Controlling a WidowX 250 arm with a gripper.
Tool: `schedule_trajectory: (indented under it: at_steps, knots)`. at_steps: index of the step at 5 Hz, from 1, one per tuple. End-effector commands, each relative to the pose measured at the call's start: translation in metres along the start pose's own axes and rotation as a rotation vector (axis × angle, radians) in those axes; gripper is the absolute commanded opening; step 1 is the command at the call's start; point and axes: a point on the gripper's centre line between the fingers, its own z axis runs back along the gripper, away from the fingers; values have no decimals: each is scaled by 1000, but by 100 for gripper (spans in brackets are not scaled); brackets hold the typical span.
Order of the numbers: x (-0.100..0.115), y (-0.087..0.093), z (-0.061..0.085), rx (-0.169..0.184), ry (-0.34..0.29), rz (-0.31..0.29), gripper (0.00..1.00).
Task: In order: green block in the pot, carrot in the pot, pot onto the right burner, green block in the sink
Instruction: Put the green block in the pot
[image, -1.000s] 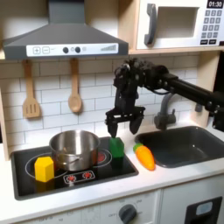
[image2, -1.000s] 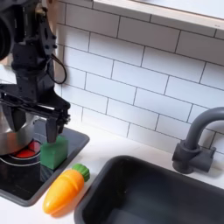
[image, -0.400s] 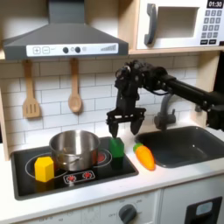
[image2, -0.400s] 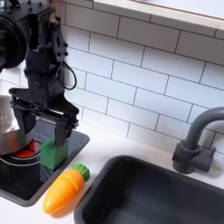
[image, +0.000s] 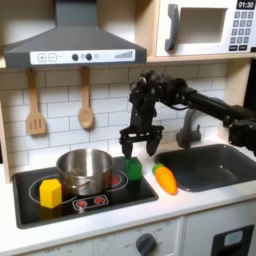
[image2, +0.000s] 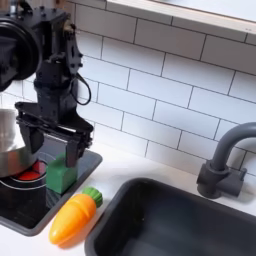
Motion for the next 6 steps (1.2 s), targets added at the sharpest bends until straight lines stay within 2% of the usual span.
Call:
schedule_trajectory:
  at_steps: [1, 4, 6]
  knots:
    - [7, -1, -11, 2, 21, 6, 100]
    - [11, -7, -28, -6, 61, 5, 100]
    - [14, 0, -40, 6, 84, 13, 100]
